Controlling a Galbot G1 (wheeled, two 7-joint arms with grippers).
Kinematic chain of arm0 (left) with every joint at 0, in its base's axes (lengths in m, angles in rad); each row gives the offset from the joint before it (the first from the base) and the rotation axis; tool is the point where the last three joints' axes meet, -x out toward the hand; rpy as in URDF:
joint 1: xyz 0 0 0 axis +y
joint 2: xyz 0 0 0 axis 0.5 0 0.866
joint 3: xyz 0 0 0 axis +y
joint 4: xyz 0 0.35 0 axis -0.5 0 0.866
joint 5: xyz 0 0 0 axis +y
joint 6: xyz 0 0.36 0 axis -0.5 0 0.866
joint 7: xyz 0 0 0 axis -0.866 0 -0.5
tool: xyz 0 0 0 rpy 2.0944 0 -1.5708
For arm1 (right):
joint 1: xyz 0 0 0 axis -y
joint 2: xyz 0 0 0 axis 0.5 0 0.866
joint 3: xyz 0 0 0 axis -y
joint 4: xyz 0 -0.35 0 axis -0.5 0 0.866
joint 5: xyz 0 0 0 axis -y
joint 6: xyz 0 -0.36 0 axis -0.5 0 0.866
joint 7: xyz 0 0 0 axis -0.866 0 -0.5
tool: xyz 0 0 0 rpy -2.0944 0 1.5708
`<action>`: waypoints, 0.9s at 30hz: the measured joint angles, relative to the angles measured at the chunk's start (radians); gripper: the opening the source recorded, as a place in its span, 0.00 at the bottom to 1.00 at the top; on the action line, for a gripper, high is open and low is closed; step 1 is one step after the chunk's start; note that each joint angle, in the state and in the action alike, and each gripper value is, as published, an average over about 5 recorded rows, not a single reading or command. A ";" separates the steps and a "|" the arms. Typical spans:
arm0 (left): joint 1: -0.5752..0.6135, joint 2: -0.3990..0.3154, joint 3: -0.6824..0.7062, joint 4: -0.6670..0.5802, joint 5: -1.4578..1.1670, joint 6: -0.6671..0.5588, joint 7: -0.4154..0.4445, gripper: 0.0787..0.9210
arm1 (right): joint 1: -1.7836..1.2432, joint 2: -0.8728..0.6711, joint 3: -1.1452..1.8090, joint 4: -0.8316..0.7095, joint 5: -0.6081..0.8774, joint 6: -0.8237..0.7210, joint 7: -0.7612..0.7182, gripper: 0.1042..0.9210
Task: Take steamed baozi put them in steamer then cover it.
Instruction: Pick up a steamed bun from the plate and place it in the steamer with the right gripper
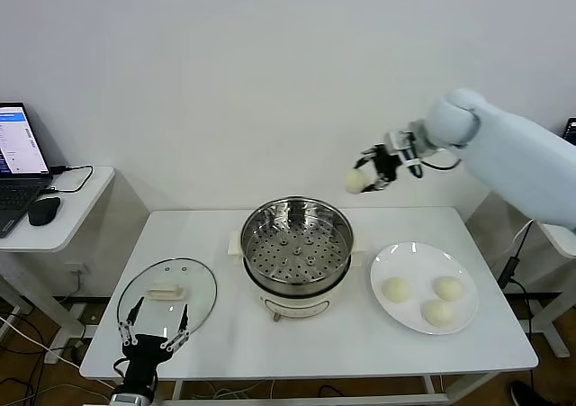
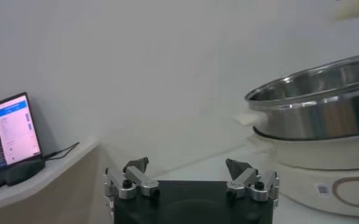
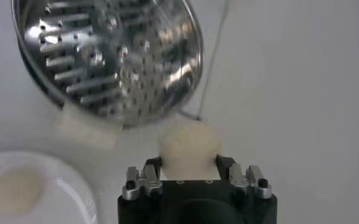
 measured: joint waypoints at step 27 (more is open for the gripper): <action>0.012 -0.022 -0.024 0.000 -0.007 -0.005 -0.002 0.88 | -0.065 0.320 -0.187 -0.188 -0.371 0.438 0.135 0.58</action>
